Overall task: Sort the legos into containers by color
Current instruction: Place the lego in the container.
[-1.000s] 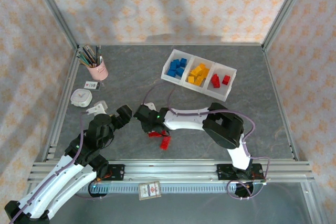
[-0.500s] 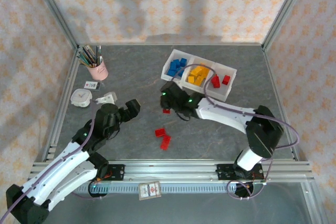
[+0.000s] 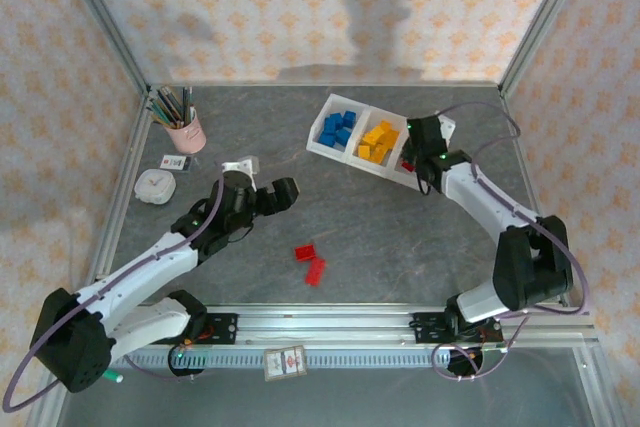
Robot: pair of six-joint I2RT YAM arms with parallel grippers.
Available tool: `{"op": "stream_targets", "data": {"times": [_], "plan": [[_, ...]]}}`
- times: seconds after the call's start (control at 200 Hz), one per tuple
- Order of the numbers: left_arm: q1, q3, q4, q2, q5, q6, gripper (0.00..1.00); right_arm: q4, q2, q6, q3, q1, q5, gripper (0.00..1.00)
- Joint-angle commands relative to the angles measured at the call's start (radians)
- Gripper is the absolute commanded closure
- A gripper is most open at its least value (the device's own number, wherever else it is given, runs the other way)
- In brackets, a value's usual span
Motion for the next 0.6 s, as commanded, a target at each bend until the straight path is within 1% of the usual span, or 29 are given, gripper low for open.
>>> {"op": "stream_targets", "data": {"times": [0.0,0.12,0.235,0.31,0.425,0.505,0.591], "plan": [[0.007,0.048,0.063,0.033,0.037,0.030,0.01,0.034,0.083,-0.075,0.065,-0.037,0.052,0.68],[0.007,0.064,0.065,0.053,0.039,0.037,0.01,0.025,0.173,-0.099,0.139,-0.068,0.085,0.68],[0.007,0.065,0.067,0.053,0.030,0.040,0.01,0.032,0.219,-0.118,0.184,-0.080,0.081,0.57],[0.007,0.066,0.064,0.050,0.021,0.043,0.01,0.015,0.240,-0.127,0.218,-0.082,0.064,0.53],[0.008,0.065,0.059,0.039,0.007,0.045,0.01,0.015,0.228,-0.134,0.224,-0.078,0.021,0.45],[0.009,0.060,0.051,0.025,-0.006,0.044,0.01,0.006,0.207,-0.136,0.219,-0.067,-0.020,0.44],[0.009,0.046,0.039,0.003,-0.025,0.036,0.01,0.005,0.171,-0.144,0.190,-0.022,-0.032,0.42]]}}
